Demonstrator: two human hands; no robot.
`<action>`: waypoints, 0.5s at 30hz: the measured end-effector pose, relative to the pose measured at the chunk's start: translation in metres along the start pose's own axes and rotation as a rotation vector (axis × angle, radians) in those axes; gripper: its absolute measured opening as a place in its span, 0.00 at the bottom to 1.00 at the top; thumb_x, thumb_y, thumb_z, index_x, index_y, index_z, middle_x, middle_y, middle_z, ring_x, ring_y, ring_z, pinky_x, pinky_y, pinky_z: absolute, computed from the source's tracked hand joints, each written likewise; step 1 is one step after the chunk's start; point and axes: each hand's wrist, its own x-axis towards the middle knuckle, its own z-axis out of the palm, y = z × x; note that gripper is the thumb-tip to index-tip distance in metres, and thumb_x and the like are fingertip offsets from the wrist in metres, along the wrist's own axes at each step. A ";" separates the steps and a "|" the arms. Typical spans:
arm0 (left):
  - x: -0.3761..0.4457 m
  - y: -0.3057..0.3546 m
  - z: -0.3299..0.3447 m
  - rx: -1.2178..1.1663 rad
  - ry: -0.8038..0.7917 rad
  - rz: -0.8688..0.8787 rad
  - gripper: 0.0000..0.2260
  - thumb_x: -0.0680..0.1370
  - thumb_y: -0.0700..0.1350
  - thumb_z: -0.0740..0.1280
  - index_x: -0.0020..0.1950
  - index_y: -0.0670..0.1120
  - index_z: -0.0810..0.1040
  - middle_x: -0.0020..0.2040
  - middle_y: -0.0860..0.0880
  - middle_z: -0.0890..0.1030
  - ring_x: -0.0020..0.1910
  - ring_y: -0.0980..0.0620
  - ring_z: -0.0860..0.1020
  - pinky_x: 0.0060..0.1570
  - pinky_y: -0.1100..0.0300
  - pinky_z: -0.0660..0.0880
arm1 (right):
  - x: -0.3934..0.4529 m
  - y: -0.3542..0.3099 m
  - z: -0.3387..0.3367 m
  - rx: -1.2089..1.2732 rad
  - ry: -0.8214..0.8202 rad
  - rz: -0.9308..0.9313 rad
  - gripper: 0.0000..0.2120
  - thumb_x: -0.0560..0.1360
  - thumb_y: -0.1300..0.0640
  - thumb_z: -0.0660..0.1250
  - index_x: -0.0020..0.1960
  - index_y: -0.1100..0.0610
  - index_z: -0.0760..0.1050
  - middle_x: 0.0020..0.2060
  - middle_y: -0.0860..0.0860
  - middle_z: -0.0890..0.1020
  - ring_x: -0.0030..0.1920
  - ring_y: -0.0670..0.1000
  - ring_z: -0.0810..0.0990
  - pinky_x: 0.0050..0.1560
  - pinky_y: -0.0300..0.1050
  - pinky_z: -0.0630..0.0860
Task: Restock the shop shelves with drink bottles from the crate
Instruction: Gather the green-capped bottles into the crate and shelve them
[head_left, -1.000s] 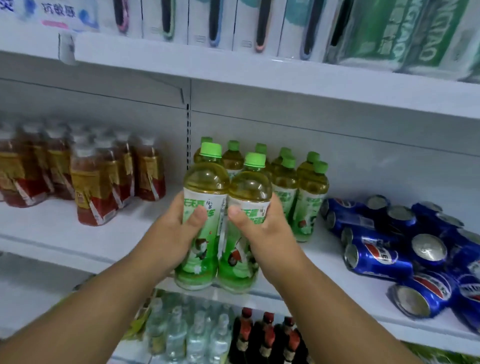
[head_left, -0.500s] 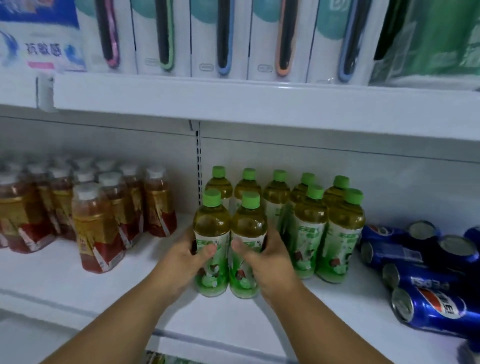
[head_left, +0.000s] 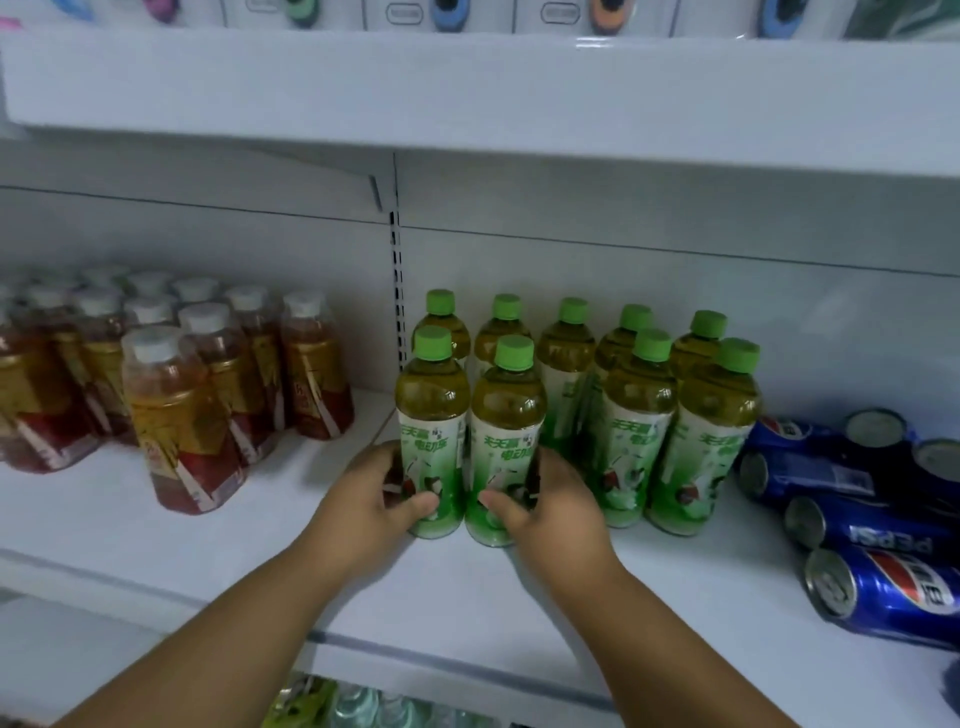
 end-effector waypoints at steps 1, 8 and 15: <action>0.003 0.002 0.002 0.020 0.018 0.008 0.21 0.74 0.45 0.77 0.56 0.64 0.72 0.54 0.62 0.80 0.49 0.68 0.79 0.43 0.76 0.72 | 0.003 0.000 0.001 -0.029 0.009 0.002 0.28 0.73 0.47 0.76 0.68 0.57 0.73 0.61 0.53 0.80 0.61 0.54 0.78 0.59 0.44 0.75; 0.014 -0.005 0.015 0.022 0.128 0.006 0.18 0.74 0.45 0.77 0.57 0.58 0.73 0.49 0.63 0.80 0.46 0.69 0.79 0.41 0.76 0.72 | 0.023 0.002 0.008 -0.056 -0.046 0.036 0.34 0.76 0.46 0.71 0.76 0.56 0.64 0.68 0.53 0.75 0.66 0.54 0.75 0.64 0.48 0.74; 0.015 -0.005 0.023 0.062 0.184 0.023 0.21 0.76 0.44 0.75 0.67 0.48 0.75 0.59 0.46 0.80 0.54 0.49 0.81 0.53 0.49 0.81 | 0.029 0.005 0.019 -0.053 0.007 0.033 0.37 0.76 0.42 0.70 0.79 0.55 0.60 0.70 0.53 0.74 0.68 0.54 0.73 0.65 0.47 0.73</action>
